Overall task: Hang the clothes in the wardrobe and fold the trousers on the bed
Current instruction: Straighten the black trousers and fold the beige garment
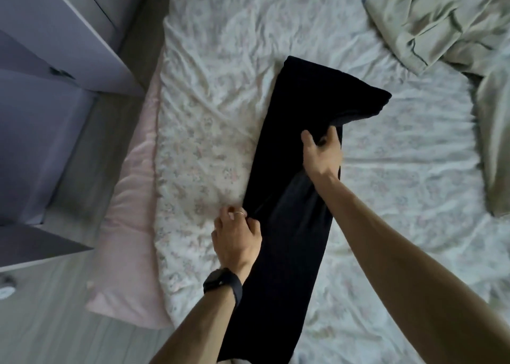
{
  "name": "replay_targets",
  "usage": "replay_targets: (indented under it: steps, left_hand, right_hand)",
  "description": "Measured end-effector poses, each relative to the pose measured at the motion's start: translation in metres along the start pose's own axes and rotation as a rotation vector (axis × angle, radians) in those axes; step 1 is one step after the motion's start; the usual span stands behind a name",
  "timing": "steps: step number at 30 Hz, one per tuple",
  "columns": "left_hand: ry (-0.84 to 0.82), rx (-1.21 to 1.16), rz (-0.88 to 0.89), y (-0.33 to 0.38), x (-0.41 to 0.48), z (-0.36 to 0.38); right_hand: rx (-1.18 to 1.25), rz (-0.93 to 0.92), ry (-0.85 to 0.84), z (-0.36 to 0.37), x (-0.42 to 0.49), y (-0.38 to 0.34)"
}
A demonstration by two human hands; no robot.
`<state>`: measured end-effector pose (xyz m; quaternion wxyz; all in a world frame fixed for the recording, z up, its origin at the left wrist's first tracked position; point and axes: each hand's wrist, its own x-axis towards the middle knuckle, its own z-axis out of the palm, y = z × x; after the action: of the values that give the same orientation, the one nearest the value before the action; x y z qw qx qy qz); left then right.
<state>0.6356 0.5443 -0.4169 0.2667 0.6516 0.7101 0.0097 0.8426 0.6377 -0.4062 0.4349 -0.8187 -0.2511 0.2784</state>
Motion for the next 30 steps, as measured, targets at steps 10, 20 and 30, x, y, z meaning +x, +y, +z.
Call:
replay_targets:
  steps: [10, 20, 30]
  left_hand:
    - [-0.284, -0.03, -0.167, -0.021, 0.031, -0.008]
    - [-0.161, 0.191, 0.143, 0.043, 0.08, -0.032]
    - [-0.195, 0.138, 0.28, 0.106, 0.184, -0.014]
  right_hand:
    - [-0.278, 0.131, -0.513, 0.056, 0.021, 0.01]
    - [0.124, 0.361, -0.167, 0.028, 0.052, 0.021]
    - [0.157, 0.318, 0.208, 0.009, 0.133, -0.017]
